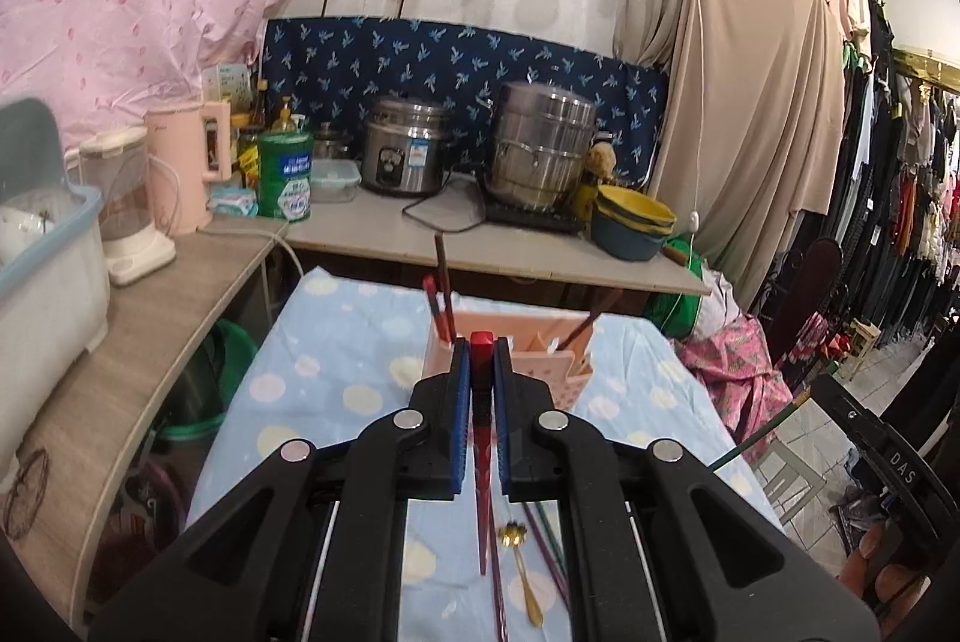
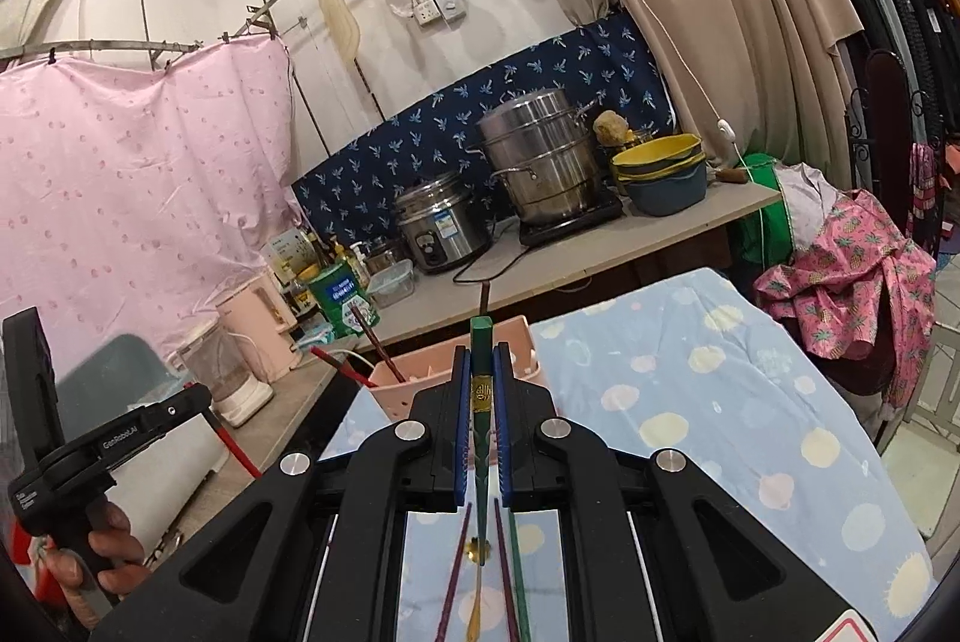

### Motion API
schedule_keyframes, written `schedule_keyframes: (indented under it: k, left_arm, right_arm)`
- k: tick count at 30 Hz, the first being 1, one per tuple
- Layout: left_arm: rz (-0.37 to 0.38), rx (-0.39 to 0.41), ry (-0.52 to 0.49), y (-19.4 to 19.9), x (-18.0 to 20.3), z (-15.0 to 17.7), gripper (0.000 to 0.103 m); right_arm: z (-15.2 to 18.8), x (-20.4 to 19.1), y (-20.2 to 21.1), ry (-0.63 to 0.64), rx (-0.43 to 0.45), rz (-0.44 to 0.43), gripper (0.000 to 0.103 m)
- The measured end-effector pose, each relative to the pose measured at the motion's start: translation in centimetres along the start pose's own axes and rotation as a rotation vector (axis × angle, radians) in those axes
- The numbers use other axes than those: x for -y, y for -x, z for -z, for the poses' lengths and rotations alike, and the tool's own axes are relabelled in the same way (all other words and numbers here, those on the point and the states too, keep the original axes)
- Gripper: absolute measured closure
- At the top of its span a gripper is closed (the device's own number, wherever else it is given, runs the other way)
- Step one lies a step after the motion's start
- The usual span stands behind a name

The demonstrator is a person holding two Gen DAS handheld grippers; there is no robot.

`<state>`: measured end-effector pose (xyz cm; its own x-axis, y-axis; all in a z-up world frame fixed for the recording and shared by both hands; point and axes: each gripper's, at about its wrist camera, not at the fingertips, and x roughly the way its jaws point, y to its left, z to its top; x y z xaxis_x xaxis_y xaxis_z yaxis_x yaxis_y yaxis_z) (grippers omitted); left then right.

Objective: Organize utensils
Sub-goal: 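Lower both chopsticks into the pink holder and open both tools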

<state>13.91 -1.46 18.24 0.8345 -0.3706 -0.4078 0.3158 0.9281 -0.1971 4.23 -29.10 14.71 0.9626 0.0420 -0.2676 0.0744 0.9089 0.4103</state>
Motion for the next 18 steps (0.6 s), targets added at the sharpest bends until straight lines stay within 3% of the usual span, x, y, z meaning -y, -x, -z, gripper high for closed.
schedule_keyframes:
  k: [10, 18]
  left_arm:
    - [-0.003, 0.159, 0.014, -1.6, 0.5, -6.9, 0.096]
    - [-0.034, 0.219, -0.009, -4.6, 0.8, -10.4, 0.096]
  right_arm:
    - [-5.4, -1.5, -3.8, -0.008, 0.145, -0.048, 0.096]
    - [-9.0, -2.3, -8.1, -0.023, 0.187, -0.067, 0.096]
